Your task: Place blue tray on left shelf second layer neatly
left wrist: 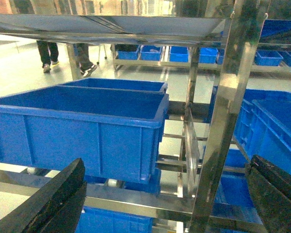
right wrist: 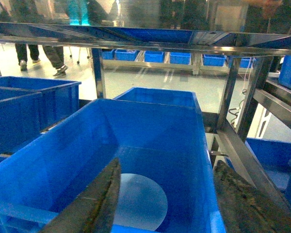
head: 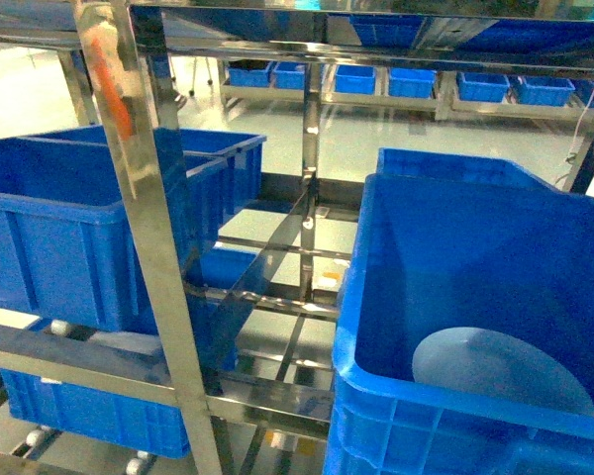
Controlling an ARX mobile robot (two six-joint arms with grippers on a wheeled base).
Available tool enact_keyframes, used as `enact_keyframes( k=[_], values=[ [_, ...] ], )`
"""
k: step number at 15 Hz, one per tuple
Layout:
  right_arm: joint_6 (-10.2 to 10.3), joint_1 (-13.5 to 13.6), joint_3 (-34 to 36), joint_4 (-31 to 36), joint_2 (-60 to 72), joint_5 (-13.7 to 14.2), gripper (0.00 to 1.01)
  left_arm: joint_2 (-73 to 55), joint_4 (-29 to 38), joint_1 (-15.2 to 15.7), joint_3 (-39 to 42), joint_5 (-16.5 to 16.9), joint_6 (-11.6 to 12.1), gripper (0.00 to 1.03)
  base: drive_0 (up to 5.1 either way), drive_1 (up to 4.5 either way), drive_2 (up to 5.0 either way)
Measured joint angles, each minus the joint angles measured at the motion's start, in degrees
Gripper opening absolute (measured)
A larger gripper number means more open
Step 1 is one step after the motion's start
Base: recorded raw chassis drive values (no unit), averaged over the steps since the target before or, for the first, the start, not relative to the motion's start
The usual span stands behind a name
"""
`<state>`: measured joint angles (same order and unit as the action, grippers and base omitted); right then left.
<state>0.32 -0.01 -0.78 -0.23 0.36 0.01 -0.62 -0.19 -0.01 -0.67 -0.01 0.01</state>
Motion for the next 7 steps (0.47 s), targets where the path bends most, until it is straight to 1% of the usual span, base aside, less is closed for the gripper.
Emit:
enact_keyframes(
  k=[1, 3, 4, 5, 7],
  values=[
    [0.02, 0.0, 0.0, 0.0, 0.0, 0.0, 0.66, 0.0, 0.0, 0.0, 0.0, 0.0, 0.0, 0.98, 0.0, 0.0, 0.0],
    [0.02, 0.0, 0.0, 0.0, 0.0, 0.0, 0.91, 0.0, 0.0, 0.0, 0.0, -0.02, 0.0, 0.98, 0.0, 0.0, 0.0],
    [0.02, 0.0, 0.0, 0.0, 0.0, 0.0, 1.0, 0.0, 0.0, 0.0, 0.0, -0.02, 0.0, 0.98, 0.0, 0.0, 0.0],
    [0.02, 0.0, 0.0, 0.0, 0.0, 0.0, 0.97, 0.0, 0.0, 0.0, 0.0, 0.0, 0.0, 0.98, 0.0, 0.0, 0.0],
    [0.02, 0.0, 0.0, 0.02, 0.0, 0.0, 0.98, 0.0, 0.0, 0.0, 0.0, -0.02, 0.0, 0.98, 0.0, 0.0, 0.0]
  ],
)
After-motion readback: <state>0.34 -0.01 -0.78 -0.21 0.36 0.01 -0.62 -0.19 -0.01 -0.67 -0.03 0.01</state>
